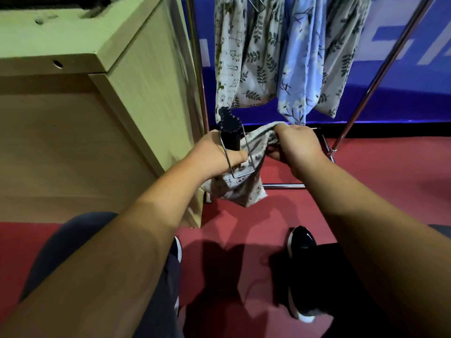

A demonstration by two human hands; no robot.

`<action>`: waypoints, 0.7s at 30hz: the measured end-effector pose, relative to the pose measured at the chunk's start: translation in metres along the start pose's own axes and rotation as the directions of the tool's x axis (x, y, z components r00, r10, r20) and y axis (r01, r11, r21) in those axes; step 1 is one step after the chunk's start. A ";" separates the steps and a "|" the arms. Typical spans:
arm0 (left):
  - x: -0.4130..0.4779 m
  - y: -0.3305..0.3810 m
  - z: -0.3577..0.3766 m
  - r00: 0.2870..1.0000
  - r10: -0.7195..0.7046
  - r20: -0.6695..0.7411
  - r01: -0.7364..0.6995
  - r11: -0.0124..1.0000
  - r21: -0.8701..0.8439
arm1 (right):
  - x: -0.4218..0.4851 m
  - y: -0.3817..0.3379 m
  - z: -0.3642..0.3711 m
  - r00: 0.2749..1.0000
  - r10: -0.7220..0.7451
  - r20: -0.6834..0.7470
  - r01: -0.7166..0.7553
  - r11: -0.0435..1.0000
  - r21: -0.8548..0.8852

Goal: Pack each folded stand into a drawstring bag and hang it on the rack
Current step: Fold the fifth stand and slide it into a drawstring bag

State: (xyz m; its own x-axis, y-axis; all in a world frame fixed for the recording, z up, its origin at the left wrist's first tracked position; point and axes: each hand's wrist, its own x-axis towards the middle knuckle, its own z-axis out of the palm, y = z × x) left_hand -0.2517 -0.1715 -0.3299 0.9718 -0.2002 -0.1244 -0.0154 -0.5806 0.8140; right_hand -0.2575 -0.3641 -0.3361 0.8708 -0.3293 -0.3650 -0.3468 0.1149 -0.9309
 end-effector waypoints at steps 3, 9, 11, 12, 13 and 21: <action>0.001 -0.009 0.001 1.000 -0.011 0.015 0.012 0.998 -0.062 | -0.001 0.007 0.000 0.997 -0.043 0.059 0.059 0.954 -0.294; 0.006 -0.017 -0.014 0.995 0.025 0.096 -0.045 0.976 0.213 | 0.001 0.007 -0.004 0.988 -0.058 0.145 0.127 0.833 -0.538; 0.001 -0.014 -0.017 0.992 0.009 0.125 -0.046 0.953 0.300 | 0.002 0.003 -0.007 0.984 -0.101 0.148 0.169 0.801 -0.574; -0.001 -0.013 -0.018 0.992 -0.003 0.128 -0.045 0.927 0.373 | 0.002 0.001 -0.009 0.980 -0.130 0.152 0.196 0.769 -0.609; -0.001 -0.014 -0.020 0.992 0.005 0.126 -0.064 0.881 0.468 | 0.001 -0.001 -0.010 0.976 -0.148 0.160 0.216 0.736 -0.641; 0.004 -0.021 -0.033 0.996 0.030 0.084 -0.078 0.750 0.657 | 0.005 0.008 -0.020 0.967 -0.211 0.143 0.238 0.548 -0.802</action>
State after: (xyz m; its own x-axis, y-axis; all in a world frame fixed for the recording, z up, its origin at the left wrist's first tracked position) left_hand -0.2401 -0.1338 -0.3289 0.9477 -0.2831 -0.1476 -0.2416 -0.9382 0.2479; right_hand -0.2631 -0.3833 -0.3453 0.9650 -0.2086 -0.1590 -0.2623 -0.7670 -0.5856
